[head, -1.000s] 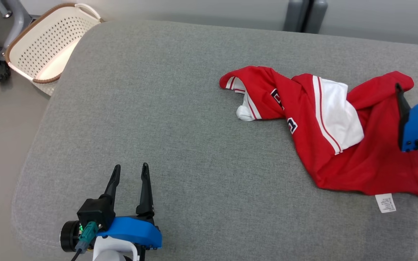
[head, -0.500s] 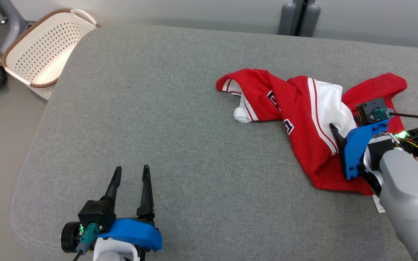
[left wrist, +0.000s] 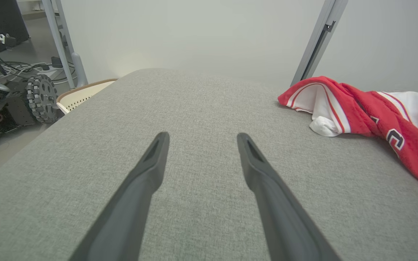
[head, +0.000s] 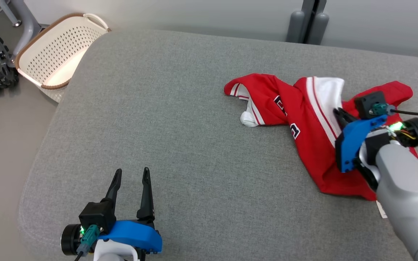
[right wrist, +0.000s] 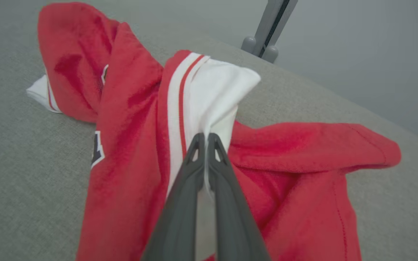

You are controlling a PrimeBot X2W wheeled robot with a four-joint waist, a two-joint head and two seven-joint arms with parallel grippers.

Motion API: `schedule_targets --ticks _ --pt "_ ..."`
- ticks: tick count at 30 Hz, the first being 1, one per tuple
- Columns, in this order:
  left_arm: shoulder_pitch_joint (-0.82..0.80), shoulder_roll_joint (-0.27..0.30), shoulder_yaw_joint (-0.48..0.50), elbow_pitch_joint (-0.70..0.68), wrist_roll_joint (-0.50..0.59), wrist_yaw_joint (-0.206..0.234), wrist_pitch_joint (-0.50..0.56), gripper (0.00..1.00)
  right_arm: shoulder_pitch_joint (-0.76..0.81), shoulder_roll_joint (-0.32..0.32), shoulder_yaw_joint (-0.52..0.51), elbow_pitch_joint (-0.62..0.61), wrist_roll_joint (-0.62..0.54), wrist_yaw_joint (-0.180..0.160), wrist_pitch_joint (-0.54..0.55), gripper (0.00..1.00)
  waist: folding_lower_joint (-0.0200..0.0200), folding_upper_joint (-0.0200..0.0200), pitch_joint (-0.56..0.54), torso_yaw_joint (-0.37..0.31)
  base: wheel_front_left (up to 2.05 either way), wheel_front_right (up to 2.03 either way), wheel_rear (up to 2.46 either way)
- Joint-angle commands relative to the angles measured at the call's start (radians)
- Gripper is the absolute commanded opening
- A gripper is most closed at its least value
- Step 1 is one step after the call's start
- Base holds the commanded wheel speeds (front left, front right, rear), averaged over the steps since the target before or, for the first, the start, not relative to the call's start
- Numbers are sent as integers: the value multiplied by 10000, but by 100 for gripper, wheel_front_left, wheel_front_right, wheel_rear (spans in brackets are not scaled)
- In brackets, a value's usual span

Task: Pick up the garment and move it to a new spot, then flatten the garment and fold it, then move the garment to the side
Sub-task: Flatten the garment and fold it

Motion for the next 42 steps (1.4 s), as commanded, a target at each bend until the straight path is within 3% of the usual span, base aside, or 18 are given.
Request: schedule_targets --ticks 1,12,20,21,22,23,24,29,33,38,42 --pt "65 -15 62 23 17 24 -47 100 -42 121 102 -158 82 1 -140 0 0 0 -67 -48 0 0 0" --pt "240 -7 47 83 113 -61 -47 100 883 1454 2548 -2493 1130 1 -402 0 0 0 -445 -111 0 0 0" --pt "131 -15 -3 90 93 -92 -48 100 1459 2154 4562 -2762 1316 3 -405 0 0 0 -309 61 0 0 0" --pt "102 -17 -22 97 88 -95 -47 100 1536 2185 4814 -2681 1315 3 -469 3 0 0 -286 82 0 0 0" --pt "76 -20 -49 101 76 -99 -47 100 1628 2207 5039 -2576 1335 3 -533 22 0 0 -266 111 0 0 0" --pt "51 -22 -74 106 57 -99 -47 100 1682 2231 5286 -2531 1333 3 -643 91 0 0 -249 138 0 0 0" --pt "35 -25 -94 109 37 -96 -47 100 1726 2264 5519 -2526 1372 3 -750 100 0 0 -238 160 0 0 0" --pt "26 -28 -38 64 -26 -26 -47 100 1944 2269 6239 -2704 2043 1 -1023 100 0 0 -219 102 0 0 0" --pt "57 -31 -53 14 -35 -18 -48 100 1858 2265 6019 -2495 2188 1 -1493 100 0 0 -290 -131 0 0 0" --pt "130 -33 -92 63 -12 -37 -47 100 1889 2140 4867 -2248 2010 1 -2013 100 0 0 -427 -528 0 0 0" --pt "127 -34 -157 140 36 -83 -47 100 2226 1863 3238 -2569 1556 1 -2142 100 0 0 -579 -883 0 0 0"
